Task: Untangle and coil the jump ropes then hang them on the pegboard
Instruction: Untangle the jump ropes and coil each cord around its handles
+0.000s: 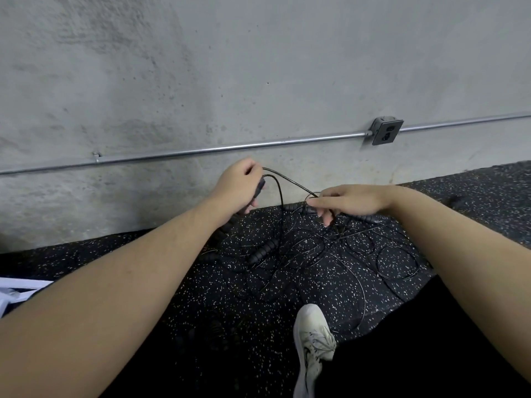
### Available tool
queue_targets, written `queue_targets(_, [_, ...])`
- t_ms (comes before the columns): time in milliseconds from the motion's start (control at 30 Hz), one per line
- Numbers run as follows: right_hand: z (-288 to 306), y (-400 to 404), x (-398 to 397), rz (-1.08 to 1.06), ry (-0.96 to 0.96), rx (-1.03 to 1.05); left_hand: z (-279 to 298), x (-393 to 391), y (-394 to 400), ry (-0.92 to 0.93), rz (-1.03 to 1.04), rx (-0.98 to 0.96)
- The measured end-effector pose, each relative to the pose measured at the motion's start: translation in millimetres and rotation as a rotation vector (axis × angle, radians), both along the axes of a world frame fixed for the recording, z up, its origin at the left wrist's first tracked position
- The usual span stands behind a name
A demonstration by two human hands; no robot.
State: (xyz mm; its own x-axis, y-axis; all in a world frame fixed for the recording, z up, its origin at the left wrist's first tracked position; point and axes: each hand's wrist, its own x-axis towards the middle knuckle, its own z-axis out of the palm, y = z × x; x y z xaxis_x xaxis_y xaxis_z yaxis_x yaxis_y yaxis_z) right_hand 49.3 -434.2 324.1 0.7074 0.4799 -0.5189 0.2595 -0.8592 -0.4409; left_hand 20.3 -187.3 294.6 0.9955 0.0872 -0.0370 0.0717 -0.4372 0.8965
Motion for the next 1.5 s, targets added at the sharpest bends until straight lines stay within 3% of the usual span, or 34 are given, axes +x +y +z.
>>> queue_targets(133, [1, -6, -1, -0.093, -0.069, 0.148, -14, 6, 4, 0.050, 0.045, 0.008])
queue_targets(267, [10, -3, -4, -0.204, -0.296, 0.260, -22, 6, 0, 0.142, -0.032, 0.024])
queue_targets(467, [11, 0, -6, -0.208, -0.331, 0.311, -1, -11, -39, -0.020, -0.332, 0.140])
queue_targets(600, [8, 2, -7, -0.209, -0.342, 0.364, -5, -13, -50, -0.016, -0.388, 0.171])
queue_targets(733, [1, -8, -6, -0.225, -0.171, 0.374, -3, -10, -49, -0.017, -0.303, -0.002])
queue_targets(933, [-8, -29, -4, -0.213, 0.009, 0.114, -11, 10, -33, 0.072, 0.038, -0.256])
queue_targets(1133, [-3, -40, -2, -0.301, -0.222, 0.143, -23, 11, -29, 0.070, -0.054, 0.018])
queue_targets(1267, [3, -35, -3, -0.288, -0.287, 0.246, -14, 1, -44, -0.028, -0.204, 0.091])
queue_targets(1500, [0, -12, -6, -0.273, -0.311, 0.464, -7, -13, -62, -0.027, -0.428, 0.124])
